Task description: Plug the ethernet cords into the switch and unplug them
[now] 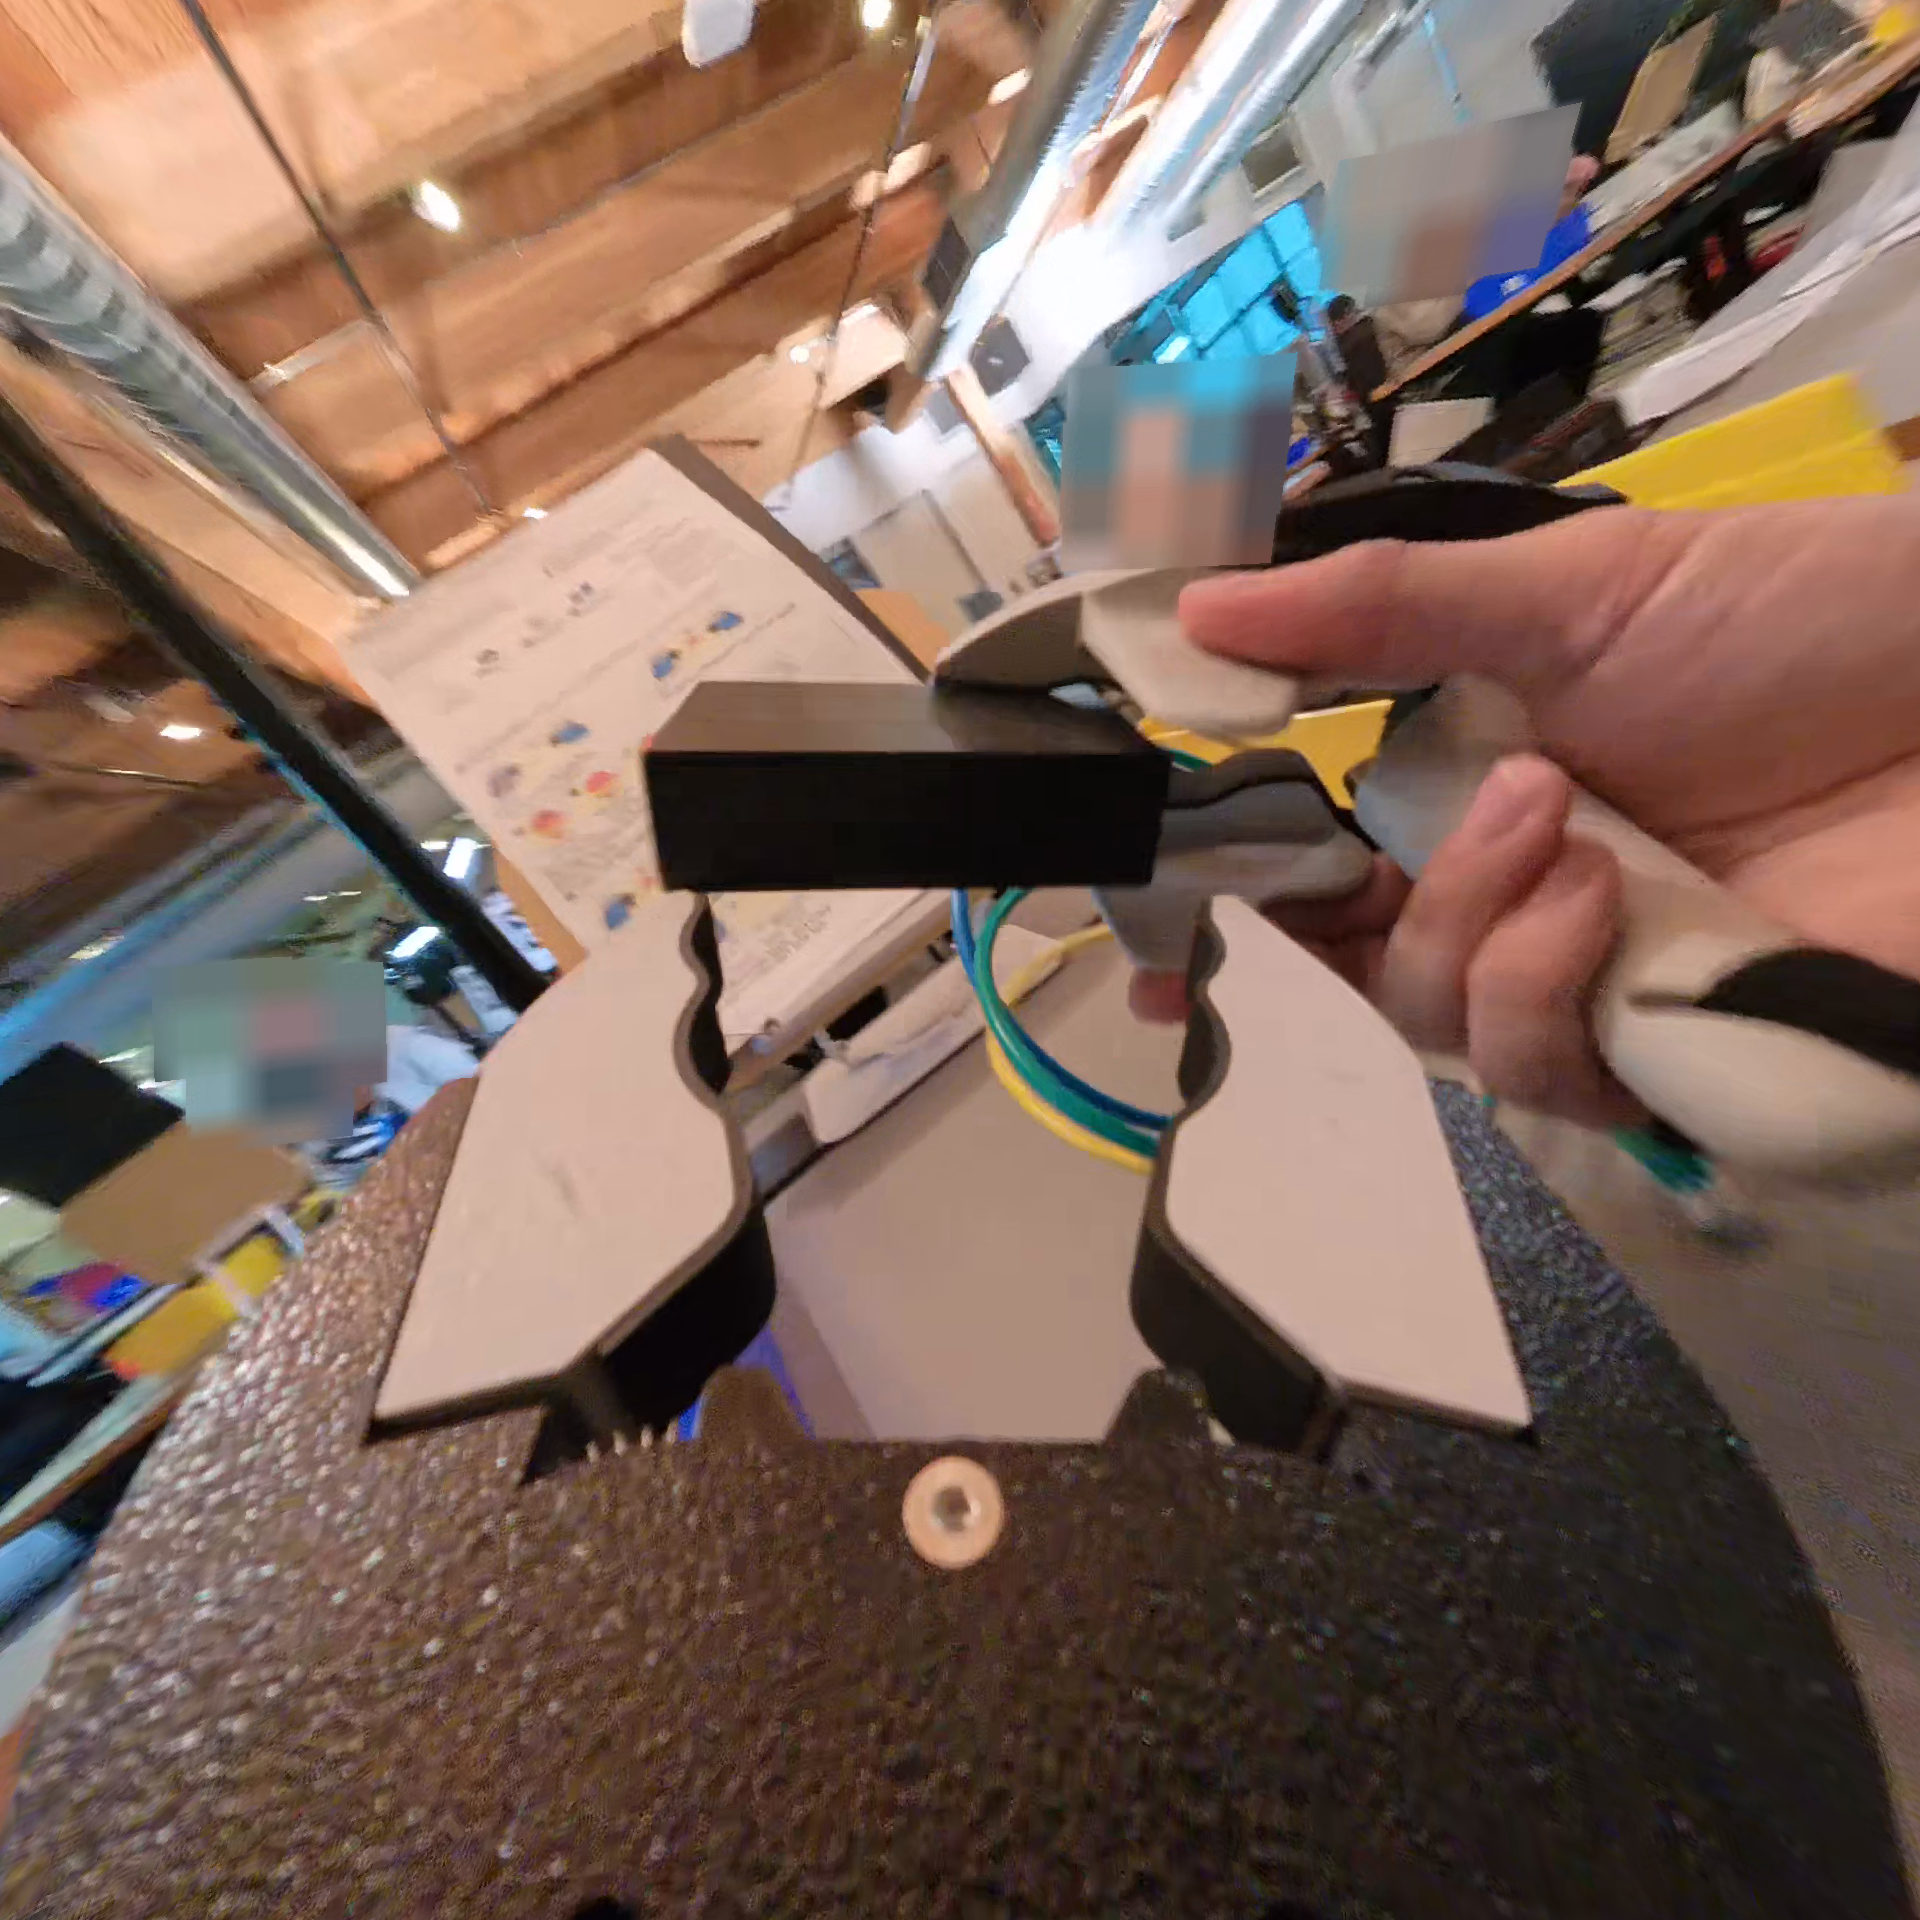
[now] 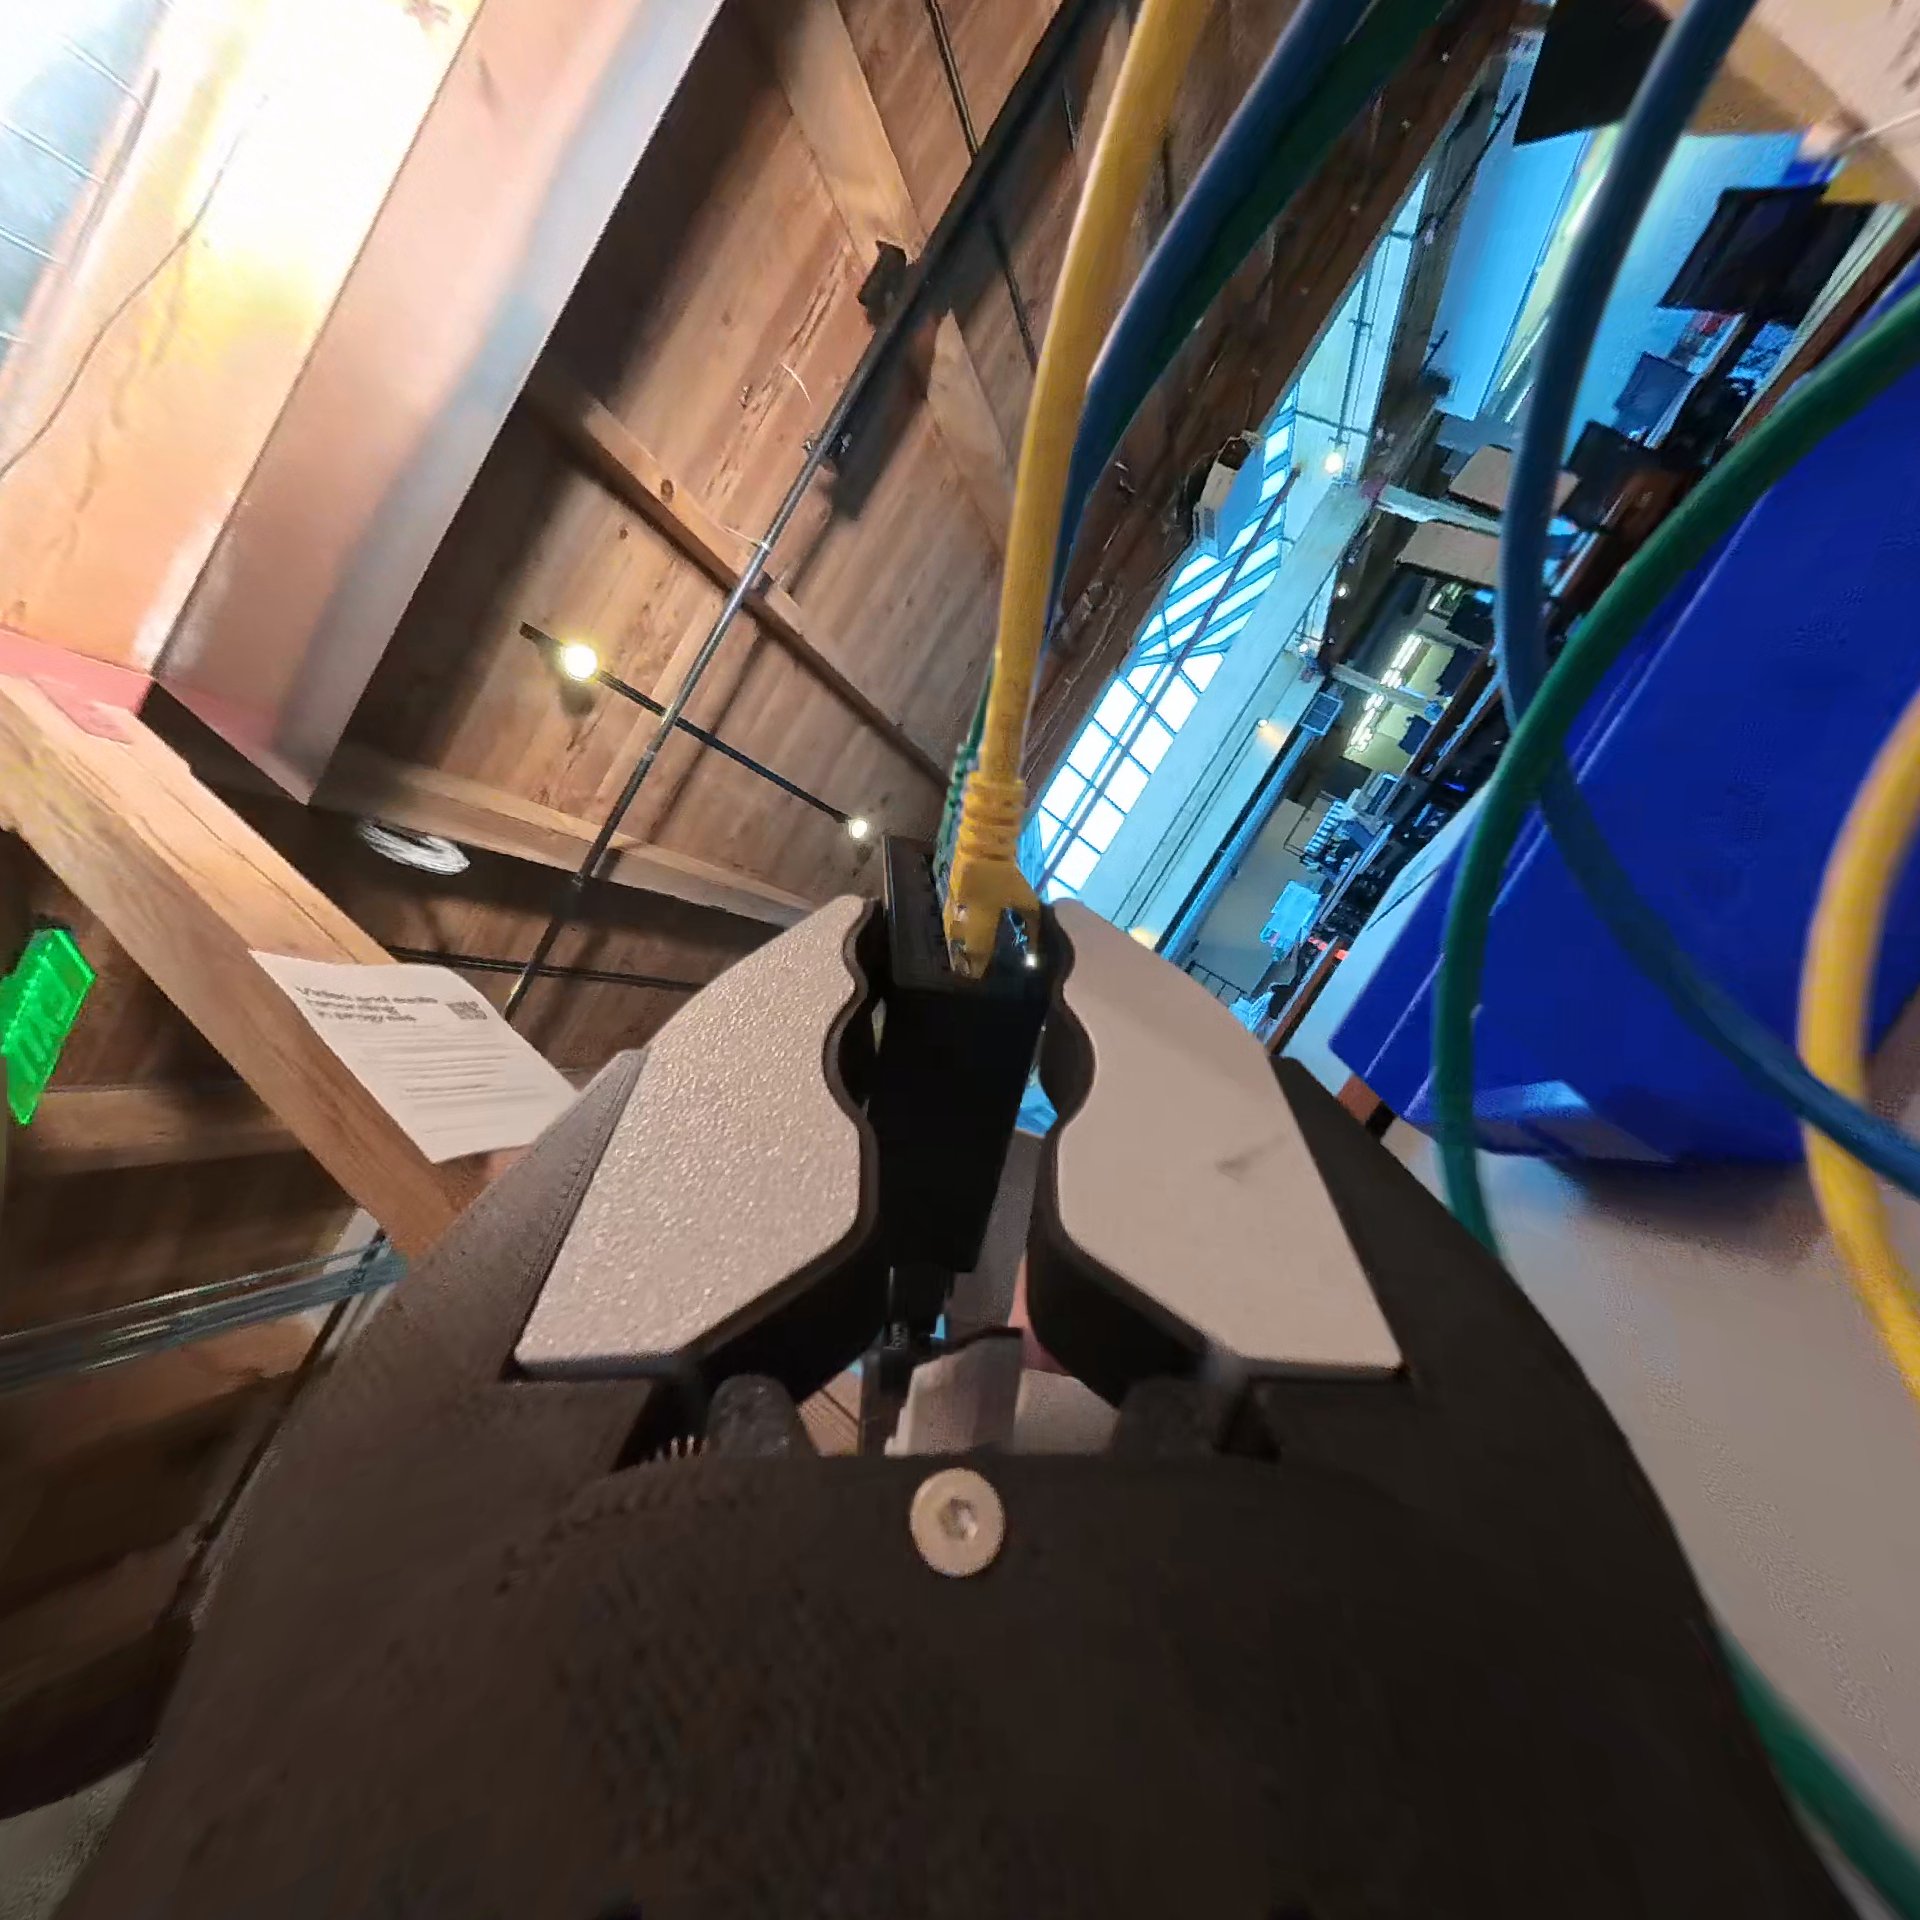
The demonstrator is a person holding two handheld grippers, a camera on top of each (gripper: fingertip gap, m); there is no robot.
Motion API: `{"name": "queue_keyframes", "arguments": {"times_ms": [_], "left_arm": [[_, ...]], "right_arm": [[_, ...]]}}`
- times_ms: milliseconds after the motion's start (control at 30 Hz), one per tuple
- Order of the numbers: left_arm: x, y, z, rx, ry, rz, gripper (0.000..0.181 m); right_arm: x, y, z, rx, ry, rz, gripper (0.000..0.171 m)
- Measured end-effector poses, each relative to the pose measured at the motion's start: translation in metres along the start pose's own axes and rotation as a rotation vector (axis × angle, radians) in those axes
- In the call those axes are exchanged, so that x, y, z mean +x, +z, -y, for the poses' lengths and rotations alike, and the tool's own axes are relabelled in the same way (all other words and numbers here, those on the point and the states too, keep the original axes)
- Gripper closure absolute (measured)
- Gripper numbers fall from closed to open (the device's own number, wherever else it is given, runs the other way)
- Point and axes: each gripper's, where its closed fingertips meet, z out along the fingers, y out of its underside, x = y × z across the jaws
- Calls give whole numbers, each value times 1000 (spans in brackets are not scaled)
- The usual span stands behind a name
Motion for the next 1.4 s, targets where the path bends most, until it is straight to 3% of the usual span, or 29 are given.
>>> {"name": "queue_keyframes", "arguments": {"times_ms": [100,267,300,367,600,767,900,1033,1167,1400], "left_arm": [[-7,5,2,-13,27,69,85],[-25,3,1,-17,81,134,89],[-28,2,3,-6,79,131,79],[-31,2,4,1,81,88,68],[-22,3,1,-13,79,-141,79],[-20,4,-1,-16,-117,-217,80],[-29,4,-3,38,-434,-264,81],[-40,3,-13,54,-661,-297,81],[-35,4,-18,35,-807,-348,81],[-12,4,-8,30,-841,-487,81]], "right_arm": [[-4,3,-7,-17,47,24,143],[-7,5,-14,-66,-7,22,144],[-4,5,-16,-89,-37,-2,144],[-6,5,-21,-145,-63,13,144],[-8,7,-34,-265,-135,-15,144],[-5,5,-36,-348,-267,-54,139],[-4,-4,-42,-514,-542,-128,121],[5,-31,-43,-781,-870,-248,118],[10,-28,8,-637,-1547,-435,112],[13,-21,-20,-621,-2125,-275,123]]}}
